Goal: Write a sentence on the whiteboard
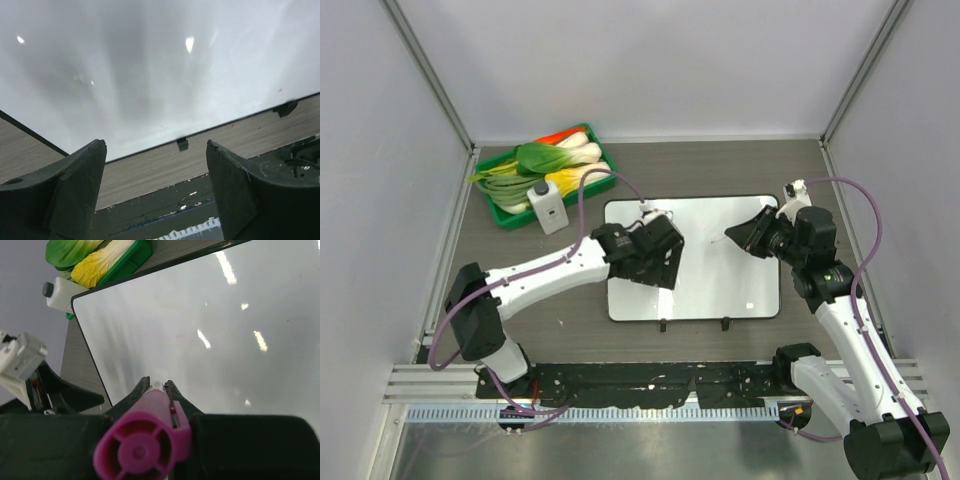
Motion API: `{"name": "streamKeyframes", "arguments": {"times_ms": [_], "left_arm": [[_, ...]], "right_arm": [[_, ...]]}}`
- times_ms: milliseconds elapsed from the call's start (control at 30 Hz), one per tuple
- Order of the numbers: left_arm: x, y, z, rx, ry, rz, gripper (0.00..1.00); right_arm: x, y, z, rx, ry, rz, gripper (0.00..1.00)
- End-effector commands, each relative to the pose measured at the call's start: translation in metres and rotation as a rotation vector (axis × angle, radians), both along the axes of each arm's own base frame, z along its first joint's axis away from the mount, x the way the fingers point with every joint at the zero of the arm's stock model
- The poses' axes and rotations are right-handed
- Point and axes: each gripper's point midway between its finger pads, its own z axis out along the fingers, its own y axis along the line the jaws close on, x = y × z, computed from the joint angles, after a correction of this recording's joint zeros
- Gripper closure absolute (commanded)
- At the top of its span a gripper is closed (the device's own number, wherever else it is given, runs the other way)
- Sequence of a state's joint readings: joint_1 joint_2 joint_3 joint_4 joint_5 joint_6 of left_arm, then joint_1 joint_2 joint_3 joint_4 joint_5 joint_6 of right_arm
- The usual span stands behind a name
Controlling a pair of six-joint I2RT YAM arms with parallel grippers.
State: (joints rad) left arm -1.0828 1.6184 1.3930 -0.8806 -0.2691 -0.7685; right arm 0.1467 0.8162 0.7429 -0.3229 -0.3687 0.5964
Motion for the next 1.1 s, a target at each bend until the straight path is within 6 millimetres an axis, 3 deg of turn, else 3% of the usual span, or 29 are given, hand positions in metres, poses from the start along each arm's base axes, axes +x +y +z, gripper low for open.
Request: {"name": "streamKeyframes", "arguments": {"times_ms": [0, 167, 333, 500, 667, 900, 1067], "left_arm": [[0.043, -0.018, 0.062, -0.221, -0.085, -0.03, 0.16], [0.079, -0.011, 0.11, -0.315, -0.171, -0.021, 0.14], [0.106, 0.037, 0.131, -0.339, -0.206, 0.081, 0.14], [0.111, 0.095, 0.127, -0.43, -0.171, 0.187, 0.14], [0.105, 0.131, 0.113, -0.584, -0.132, 0.258, 0.13], [0.093, 0.149, 0.079, -0.705, -0.044, 0.323, 0.11], [0.095, 0.157, 0.088, -0.761, -0.126, 0.353, 0.11]], "right_arm": [[0.002, 0.0, 0.024, 0.011, -0.078, 0.006, 0.99], [0.002, 0.001, 0.026, 0.01, -0.082, 0.009, 0.99], [0.003, 0.002, 0.026, 0.016, -0.082, 0.01, 0.99], [0.004, 0.007, 0.027, 0.057, -0.083, 0.027, 0.99], [0.006, 0.007, 0.025, 0.061, -0.079, 0.019, 0.99], [0.006, 0.017, 0.021, 0.135, -0.065, 0.048, 0.99], [0.007, 0.017, 0.02, 0.14, -0.067, 0.05, 0.99]]}}
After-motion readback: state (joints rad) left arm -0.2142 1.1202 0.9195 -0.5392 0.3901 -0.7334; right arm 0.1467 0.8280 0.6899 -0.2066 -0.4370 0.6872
